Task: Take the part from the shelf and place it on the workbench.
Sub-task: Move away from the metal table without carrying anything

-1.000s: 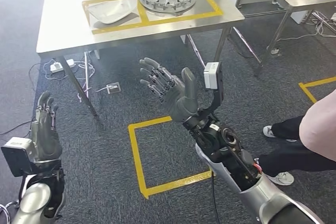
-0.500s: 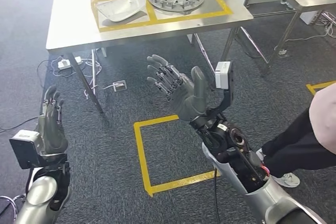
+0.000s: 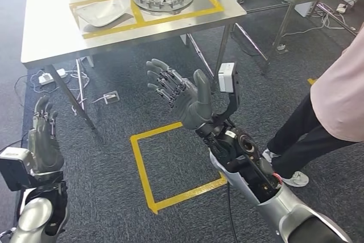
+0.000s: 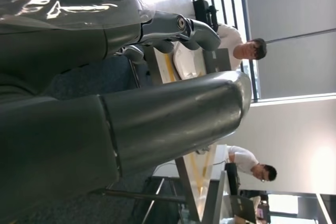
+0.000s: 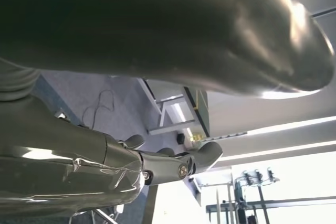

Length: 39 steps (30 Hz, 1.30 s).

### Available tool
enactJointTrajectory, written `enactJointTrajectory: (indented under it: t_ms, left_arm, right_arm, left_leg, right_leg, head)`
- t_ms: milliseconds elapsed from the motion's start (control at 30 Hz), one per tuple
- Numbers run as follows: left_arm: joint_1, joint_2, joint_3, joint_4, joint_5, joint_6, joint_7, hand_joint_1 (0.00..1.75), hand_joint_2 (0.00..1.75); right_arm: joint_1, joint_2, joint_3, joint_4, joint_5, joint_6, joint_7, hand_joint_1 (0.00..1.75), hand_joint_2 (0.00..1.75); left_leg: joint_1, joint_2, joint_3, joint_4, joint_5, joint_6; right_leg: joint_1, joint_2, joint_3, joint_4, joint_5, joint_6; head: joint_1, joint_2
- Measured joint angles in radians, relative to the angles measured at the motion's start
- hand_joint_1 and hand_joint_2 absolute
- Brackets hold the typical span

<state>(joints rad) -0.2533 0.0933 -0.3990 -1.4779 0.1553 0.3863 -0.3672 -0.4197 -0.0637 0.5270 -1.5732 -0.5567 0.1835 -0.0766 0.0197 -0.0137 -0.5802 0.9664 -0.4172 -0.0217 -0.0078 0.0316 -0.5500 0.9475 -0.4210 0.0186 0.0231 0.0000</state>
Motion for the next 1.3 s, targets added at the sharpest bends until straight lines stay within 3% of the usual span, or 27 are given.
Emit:
enactJointTrajectory:
  t_ms: [67, 133, 233, 267, 300, 333, 400, 467, 500, 567, 633, 733, 767, 800, 833, 867, 933, 1000, 1067, 1133, 1200, 1267, 1300]
  left_arm:
    - [-0.003, -0.001, 0.000, 0.000, 0.000, -0.001, -0.001, 0.00, 0.00]
    - [-0.009, -0.004, 0.000, 0.000, 0.000, -0.004, -0.006, 0.00, 0.00]
    - [-0.012, -0.009, 0.000, 0.002, 0.001, -0.010, -0.013, 0.00, 0.00]
    - [-0.012, -0.010, 0.000, 0.004, 0.001, -0.011, -0.014, 0.00, 0.00]
    - [-0.012, -0.011, 0.000, 0.005, 0.002, -0.011, -0.014, 0.00, 0.00]
    - [-0.012, -0.012, 0.000, 0.006, 0.002, -0.012, -0.015, 0.00, 0.00]
    - [-0.012, -0.015, 0.000, 0.006, 0.002, -0.014, -0.016, 0.00, 0.00]
    - [-0.014, -0.017, 0.000, 0.006, 0.002, -0.017, -0.018, 0.00, 0.00]
    - [-0.015, -0.018, 0.000, 0.007, 0.002, -0.018, -0.018, 0.00, 0.00]
    - [-0.016, -0.019, 0.000, 0.008, 0.002, -0.019, -0.019, 0.00, 0.00]
    - [-0.019, -0.020, 0.000, 0.009, 0.002, -0.019, -0.019, 0.00, 0.00]
    - [-0.020, -0.020, 0.000, 0.012, 0.002, -0.021, -0.021, 0.00, 0.00]
    - [-0.020, -0.020, 0.000, 0.015, 0.003, -0.022, -0.022, 0.00, 0.00]
    - [-0.019, -0.020, 0.000, 0.017, 0.003, -0.024, -0.023, 0.00, 0.00]
    - [-0.019, -0.020, 0.000, 0.019, 0.003, -0.026, -0.024, 0.00, 0.00]
    - [-0.021, -0.020, 0.000, 0.021, 0.004, -0.029, -0.026, 0.00, 0.00]
    - [-0.025, -0.020, 0.000, 0.023, 0.004, -0.031, -0.030, 0.00, 0.00]
    - [-0.030, -0.022, 0.000, 0.026, 0.006, -0.031, -0.033, 0.00, 0.00]
    - [-0.034, -0.025, 0.000, 0.029, 0.007, -0.031, -0.036, 0.00, 0.00]
    - [-0.038, -0.029, 0.000, 0.032, 0.008, -0.031, -0.039, 0.00, 0.00]
    - [-0.040, -0.032, 0.000, 0.034, 0.010, -0.031, -0.040, 0.00, 0.00]
    - [-0.039, -0.033, 0.000, 0.037, 0.010, -0.031, -0.040, 0.00, 0.00]
    - [-0.039, -0.033, 0.000, 0.040, 0.010, -0.031, -0.040, 0.00, 0.00]
  right_arm:
    - [0.000, 0.000, 0.000, 0.000, -0.001, -0.001, 0.000, 0.00, 0.00]
    - [-0.001, 0.000, -0.001, 0.000, -0.005, -0.001, -0.001, 0.00, 0.00]
    - [0.000, 0.000, -0.001, 0.003, -0.014, 0.000, -0.002, 0.00, 0.00]
    - [0.001, 0.000, -0.001, 0.005, -0.015, 0.000, -0.002, 0.00, 0.00]
    - [0.002, 0.000, -0.001, 0.007, -0.016, 0.000, -0.002, 0.00, 0.00]
    - [0.002, -0.001, -0.002, 0.008, -0.016, 0.000, -0.002, 0.00, 0.00]
    - [0.001, -0.001, -0.004, 0.009, -0.016, 0.000, -0.003, 0.00, 0.00]
    - [-0.001, -0.002, -0.005, 0.008, -0.016, -0.001, -0.003, 0.00, 0.00]
    - [-0.001, -0.002, -0.005, 0.008, -0.016, -0.001, -0.004, 0.00, 0.00]
    - [0.000, -0.002, -0.006, 0.008, -0.016, -0.002, -0.004, 0.00, 0.00]
    - [-0.001, -0.002, -0.007, 0.008, -0.016, -0.002, -0.004, 0.00, 0.00]
    - [-0.001, -0.002, -0.006, 0.008, -0.016, -0.004, -0.004, 0.00, 0.00]
    - [0.000, -0.002, -0.006, 0.009, -0.016, -0.005, -0.003, 0.00, 0.00]
    - [0.002, -0.002, -0.006, 0.010, -0.016, -0.006, -0.003, 0.00, 0.00]
    - [0.002, -0.002, -0.006, 0.011, -0.016, -0.008, -0.003, 0.00, 0.00]
    - [0.003, -0.002, -0.006, 0.012, -0.016, -0.010, -0.003, 0.00, 0.00]
    - [0.002, -0.002, -0.006, 0.012, -0.017, -0.013, -0.003, 0.00, 0.00]
    - [0.001, -0.002, -0.006, 0.012, -0.017, -0.016, -0.003, 0.00, 0.00]
    - [0.001, -0.002, -0.006, 0.013, -0.018, -0.018, -0.003, 0.00, 0.00]
    - [0.001, -0.003, -0.008, 0.013, -0.018, -0.021, -0.003, 0.00, 0.00]
    - [0.001, -0.003, -0.009, 0.013, -0.019, -0.023, -0.003, 0.00, 0.00]
    - [0.003, -0.003, -0.008, 0.013, -0.019, -0.025, -0.002, 0.00, 0.00]
    - [0.005, -0.003, -0.007, 0.014, -0.019, -0.025, -0.002, 0.00, 0.00]
  left_leg:
    - [0.000, 0.005, -0.001, -0.003, 0.003, 0.013]
    - [0.002, 0.011, 0.002, -0.009, 0.006, 0.027]
    - [0.000, 0.022, 0.003, -0.010, 0.006, 0.037]
    - [-0.001, 0.026, 0.003, -0.010, 0.006, 0.037]
    - [-0.001, 0.031, 0.004, -0.010, 0.005, 0.037]
    - [-0.002, 0.036, 0.006, -0.010, 0.004, 0.037]
    - [-0.003, 0.048, 0.013, -0.010, 0.000, 0.033]
    - [-0.009, 0.060, 0.015, -0.008, -0.004, 0.026]
    - [-0.011, 0.067, 0.014, -0.008, -0.004, 0.022]
    - [-0.013, 0.085, 0.013, -0.007, -0.006, 0.012]
    - [-0.010, 0.070, -0.001, 0.028, -0.033, 0.002]
    - [-0.007, 0.026, -0.093, 0.218, -0.121, -0.007]
    - [-0.007, 0.022, -0.123, 0.274, -0.136, -0.008]
    - [-0.007, 0.020, -0.136, 0.294, -0.133, -0.007]
    - [-0.007, 0.019, -0.128, 0.271, -0.111, -0.006]
    - [-0.007, 0.015, -0.101, 0.214, -0.076, -0.003]
    - [-0.004, -0.017, -0.031, 0.070, -0.017, 0.005]
    - [-0.004, -0.037, 0.002, 0.001, -0.001, 0.011]
    - [-0.006, -0.022, 0.004, -0.006, 0.001, 0.020]
    - [-0.003, 0.000, 0.008, -0.014, 0.006, 0.032]
    - [-0.002, 0.020, 0.010, -0.018, 0.008, 0.040]
    - [-0.003, 0.041, 0.010, -0.018, 0.006, 0.042]
    - [-0.003, 0.051, 0.010, -0.017, 0.005, 0.042]
  right_leg:
    - [-0.004, 0.002, -0.004, 0.002, -0.002, 0.011]
    - [-0.006, -0.007, -0.025, 0.048, -0.035, 0.022]
    - [-0.007, -0.020, -0.117, 0.253, -0.127, 0.032]
    - [-0.007, -0.020, -0.140, 0.300, -0.137, 0.033]
    - [-0.007, -0.021, -0.145, 0.308, -0.129, 0.034]
    - [-0.007, -0.025, -0.130, 0.273, -0.101, 0.032]
    - [-0.003, -0.052, -0.062, 0.128, -0.029, 0.026]
    - [0.006, -0.081, -0.014, 0.022, 0.002, 0.014]
    - [0.011, -0.084, -0.008, 0.009, 0.000, 0.009]
    - [0.010, -0.066, -0.007, 0.004, 0.006, -0.004]
    - [0.005, -0.046, -0.007, -0.003, 0.014, -0.017]
    - [0.004, -0.019, -0.012, -0.006, 0.021, -0.028]
    - [0.004, -0.009, -0.014, -0.006, 0.022, -0.030]
    - [0.005, 0.002, -0.016, -0.005, 0.024, -0.030]
    - [0.005, 0.014, -0.016, -0.005, 0.025, -0.029]
    - [0.005, 0.025, -0.017, -0.005, 0.026, -0.028]
    - [0.006, 0.047, -0.020, -0.002, 0.028, -0.023]
    - [0.006, 0.065, -0.027, 0.001, 0.030, -0.014]
    - [0.003, 0.081, -0.033, -0.001, 0.033, -0.001]
    - [0.004, 0.054, -0.050, 0.024, 0.014, 0.010]
    - [0.002, 0.003, -0.096, 0.128, -0.046, 0.020]
    - [-0.004, -0.018, -0.153, 0.260, -0.101, 0.029]
    - [-0.007, -0.022, -0.165, 0.291, -0.105, 0.033]
  head:
    - [0.004, 0.000]
    - [0.011, 0.000]
    - [0.032, 0.000]
    - [0.036, 0.000]
    - [0.040, 0.000]
    - [0.044, 0.000]
    - [0.053, 0.000]
    - [0.056, 0.000]
    - [0.055, 0.000]
    - [0.049, 0.000]
    - [0.041, 0.000]
    - [0.022, 0.000]
    - [0.017, 0.000]
    - [0.013, 0.000]
    - [0.010, 0.000]
    - [0.007, 0.000]
    - [0.001, 0.000]
    - [0.002, 0.000]
    - [0.004, 0.000]
    - [0.008, 0.000]
    - [0.022, 0.000]
    - [0.032, 0.000]
    - [0.034, 0.000]
